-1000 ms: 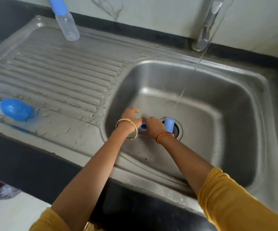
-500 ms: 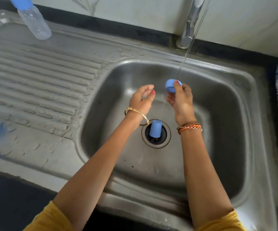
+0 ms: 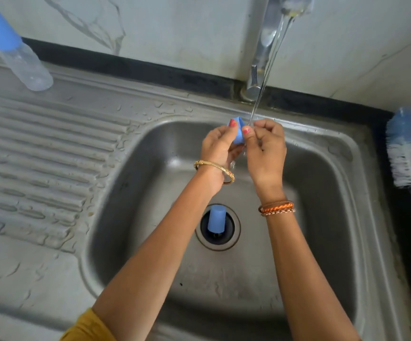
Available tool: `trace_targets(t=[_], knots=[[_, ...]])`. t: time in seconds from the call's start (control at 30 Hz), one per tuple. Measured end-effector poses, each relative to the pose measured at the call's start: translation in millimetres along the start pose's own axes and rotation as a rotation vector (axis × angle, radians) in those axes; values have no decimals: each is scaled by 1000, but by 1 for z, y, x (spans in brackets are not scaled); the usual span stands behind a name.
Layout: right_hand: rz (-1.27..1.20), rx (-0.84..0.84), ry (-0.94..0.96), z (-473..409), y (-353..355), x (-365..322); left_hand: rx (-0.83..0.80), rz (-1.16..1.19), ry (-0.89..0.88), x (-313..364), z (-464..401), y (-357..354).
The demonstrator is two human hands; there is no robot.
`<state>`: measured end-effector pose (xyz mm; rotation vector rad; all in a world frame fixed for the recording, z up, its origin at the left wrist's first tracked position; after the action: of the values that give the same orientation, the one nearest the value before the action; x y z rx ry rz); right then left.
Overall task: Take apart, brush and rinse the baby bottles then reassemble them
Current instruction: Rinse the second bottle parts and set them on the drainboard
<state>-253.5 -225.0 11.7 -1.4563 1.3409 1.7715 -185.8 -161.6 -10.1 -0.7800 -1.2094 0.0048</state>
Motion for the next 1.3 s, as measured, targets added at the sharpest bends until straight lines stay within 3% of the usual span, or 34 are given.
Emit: trace_targets(t=[0.13,0.3,0.4,0.53,0.63,0.73,0.8,0.83,0.93,1.0,1.1,1.2,1.3], knots=[[72,32,160,14,-2,-17,43,134,130,2,-4,-8],[495,225,515,24,21,-15,3,33,276,2,-8,-11],[530,277,461,13,26,-16,-23,5,278,-5,1,-15],[256,117,307,23,12,-24,-44,-53,255,4,-1,-18],[427,103,516,41,9,-19,13,-196,231,16,-14,-6],[606,189,634,36,19,-8,-17,-188,297,10,-14,-4],[592,213,512,25,23,-6,-18,-131,304,3,-9,-8],[509,199,363,17,24,-3,-35,-122,274,1,-10,-11],[-141,-61,-251,7,15,2,-155,-240,119,3,-16,-29],[-434,-223,-483,11,10,-6,-192,-401,-11,7,-19,-36],[-554,-262,-496,6,11,-12,-218,-451,-173,16,-14,-39],[-517,-222,-388,7,10,-19,-214,-428,-195,14,-10,-37],[-201,-159,-111,12,9,-11,-62,-281,82,7,-14,-34]])
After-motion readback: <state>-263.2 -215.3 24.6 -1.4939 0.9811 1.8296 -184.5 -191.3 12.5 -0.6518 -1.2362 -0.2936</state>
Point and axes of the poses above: each hand's wrist, its own z-axis away from the middle knuckle, its own y-axis out of the back of the hand, x = y × z, the point moved 5 cm from there along -z, towards the middle knuckle, and after that the axes turned 12 degrees about -y, right-handed, at the moved point
